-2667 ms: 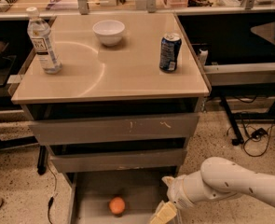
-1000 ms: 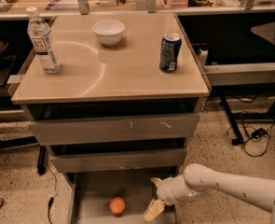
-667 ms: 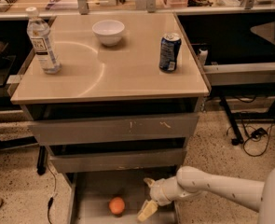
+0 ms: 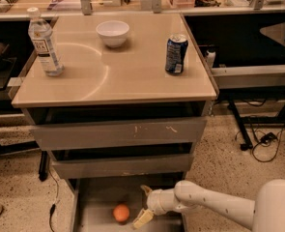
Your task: Pick orange from bottom drawer and place on counter
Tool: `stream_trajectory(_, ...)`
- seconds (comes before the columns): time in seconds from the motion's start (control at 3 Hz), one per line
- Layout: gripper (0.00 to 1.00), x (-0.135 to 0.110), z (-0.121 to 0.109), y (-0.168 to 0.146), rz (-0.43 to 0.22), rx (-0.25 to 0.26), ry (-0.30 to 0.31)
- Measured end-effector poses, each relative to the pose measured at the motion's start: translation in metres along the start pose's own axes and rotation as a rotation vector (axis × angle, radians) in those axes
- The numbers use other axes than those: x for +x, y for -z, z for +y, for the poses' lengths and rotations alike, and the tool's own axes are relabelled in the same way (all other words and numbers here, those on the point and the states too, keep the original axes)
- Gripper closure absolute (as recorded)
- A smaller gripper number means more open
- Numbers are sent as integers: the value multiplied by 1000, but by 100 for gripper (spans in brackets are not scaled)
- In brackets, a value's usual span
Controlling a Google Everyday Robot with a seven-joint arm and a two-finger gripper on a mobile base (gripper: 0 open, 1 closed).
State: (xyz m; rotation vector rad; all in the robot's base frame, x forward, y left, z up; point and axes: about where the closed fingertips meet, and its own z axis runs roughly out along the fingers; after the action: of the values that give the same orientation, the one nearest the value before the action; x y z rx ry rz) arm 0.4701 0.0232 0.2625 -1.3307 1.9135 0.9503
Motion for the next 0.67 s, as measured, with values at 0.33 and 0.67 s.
stream_trajectory(0.33, 0, 4, 1, -10, -7, -17, -17)
stream_trajectory(0.67, 0, 27, -13, -67, -65, 20, 4)
